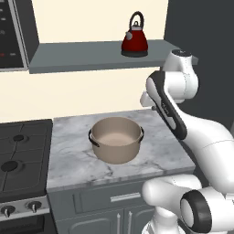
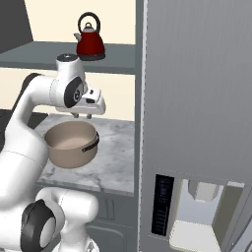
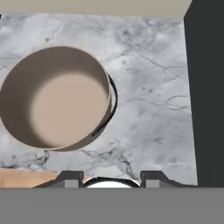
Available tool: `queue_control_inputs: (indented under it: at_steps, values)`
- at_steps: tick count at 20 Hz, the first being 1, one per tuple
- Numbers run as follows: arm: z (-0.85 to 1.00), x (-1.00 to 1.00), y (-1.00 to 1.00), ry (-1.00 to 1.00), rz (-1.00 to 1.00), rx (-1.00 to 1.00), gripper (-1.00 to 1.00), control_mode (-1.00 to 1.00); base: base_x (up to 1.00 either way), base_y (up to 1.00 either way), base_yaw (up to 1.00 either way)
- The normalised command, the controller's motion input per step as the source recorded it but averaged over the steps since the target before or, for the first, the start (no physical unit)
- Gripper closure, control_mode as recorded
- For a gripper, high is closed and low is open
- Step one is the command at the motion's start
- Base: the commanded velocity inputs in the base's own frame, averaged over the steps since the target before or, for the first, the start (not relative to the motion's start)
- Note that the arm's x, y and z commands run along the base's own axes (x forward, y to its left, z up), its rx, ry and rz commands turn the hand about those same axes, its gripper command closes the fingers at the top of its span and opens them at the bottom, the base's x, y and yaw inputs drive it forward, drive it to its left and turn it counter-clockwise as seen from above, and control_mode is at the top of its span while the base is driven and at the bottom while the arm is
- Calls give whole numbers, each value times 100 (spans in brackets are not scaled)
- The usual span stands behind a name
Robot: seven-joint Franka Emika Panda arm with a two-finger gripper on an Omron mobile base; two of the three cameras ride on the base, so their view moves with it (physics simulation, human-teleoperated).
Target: Pick the kettle from the cabinet and place it on a stove burner. Then pick the pot from the counter and place it on another stove burner. Finally, turn both burners on.
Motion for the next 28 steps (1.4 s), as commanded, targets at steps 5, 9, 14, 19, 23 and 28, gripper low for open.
queue_control_inputs:
  at_steps: [5,9,14,19,23,28]
  values:
    - [0,0,0,-3,0,0,-100,-100,0,0,0]
    - [3,0,0,-10,0,0,-100,-100,0,0,0]
    - [14,-1,1,-16,-2,0,-100,-100,0,0,0]
    - [25,-2,0,-20,-7,0,-100,-100,0,0,0]
    - [37,-8,0,-24,-7,0,-100,-100,0,0,0]
    - [35,-4,0,-24,-6,0,-100,-100,0,0,0]
